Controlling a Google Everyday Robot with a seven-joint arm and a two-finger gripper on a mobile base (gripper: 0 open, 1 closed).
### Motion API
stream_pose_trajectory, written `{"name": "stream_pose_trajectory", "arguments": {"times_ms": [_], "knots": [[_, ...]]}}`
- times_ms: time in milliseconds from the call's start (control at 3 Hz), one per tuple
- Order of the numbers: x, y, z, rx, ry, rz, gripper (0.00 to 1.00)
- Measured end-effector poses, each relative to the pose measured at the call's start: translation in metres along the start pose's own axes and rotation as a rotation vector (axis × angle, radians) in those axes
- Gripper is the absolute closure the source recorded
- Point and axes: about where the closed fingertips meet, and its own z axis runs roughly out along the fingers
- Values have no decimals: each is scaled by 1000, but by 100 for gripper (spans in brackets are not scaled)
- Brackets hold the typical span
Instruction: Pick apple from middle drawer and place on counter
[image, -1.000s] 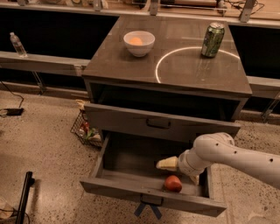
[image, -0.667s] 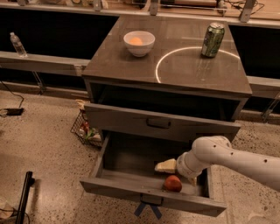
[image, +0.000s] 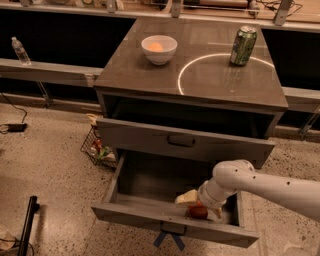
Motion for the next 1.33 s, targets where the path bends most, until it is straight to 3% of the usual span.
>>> {"name": "stream_pose_trajectory", "arguments": {"times_ms": [333, 667, 1333], "knots": [[-7, 5, 11, -14, -47, -32, 17], [-14, 9, 18, -33, -79, -66, 41], [-14, 4, -7, -39, -22, -98, 87]]}}
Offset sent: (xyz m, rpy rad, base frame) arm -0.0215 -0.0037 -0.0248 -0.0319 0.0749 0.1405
